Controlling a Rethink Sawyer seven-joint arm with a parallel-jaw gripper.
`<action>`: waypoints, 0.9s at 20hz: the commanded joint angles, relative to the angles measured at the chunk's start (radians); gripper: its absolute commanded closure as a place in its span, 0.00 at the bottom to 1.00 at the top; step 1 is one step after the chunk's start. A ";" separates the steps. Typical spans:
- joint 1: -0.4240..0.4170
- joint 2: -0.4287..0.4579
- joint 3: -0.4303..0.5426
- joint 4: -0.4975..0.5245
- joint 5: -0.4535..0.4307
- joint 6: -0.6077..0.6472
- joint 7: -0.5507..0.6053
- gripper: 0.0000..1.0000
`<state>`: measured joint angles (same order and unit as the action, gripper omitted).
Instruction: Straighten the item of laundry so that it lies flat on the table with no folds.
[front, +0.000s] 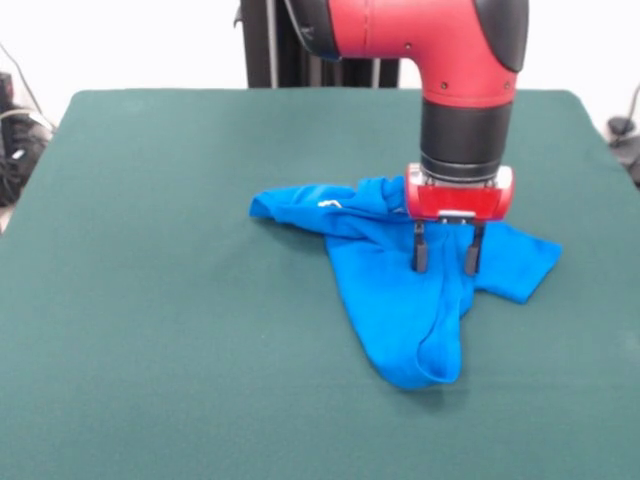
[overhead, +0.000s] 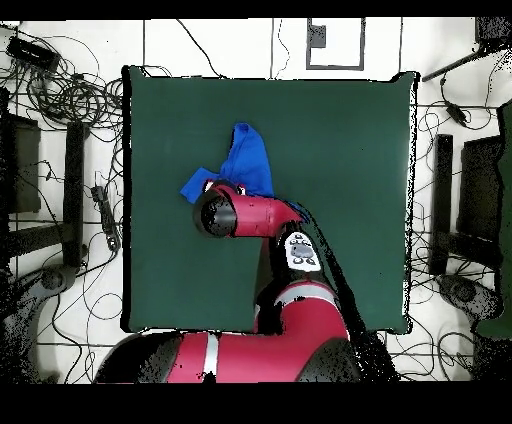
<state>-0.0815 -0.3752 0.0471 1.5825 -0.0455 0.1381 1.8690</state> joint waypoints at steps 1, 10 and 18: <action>-0.027 0.081 0.099 0.050 -0.029 -0.004 0.094 0.00; -0.045 0.070 0.113 0.058 -0.038 0.003 0.083 0.00; -0.058 0.056 0.120 0.068 -0.045 0.013 0.073 0.00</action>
<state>-0.1184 -0.3797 0.0804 1.5918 -0.0455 0.1379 1.8690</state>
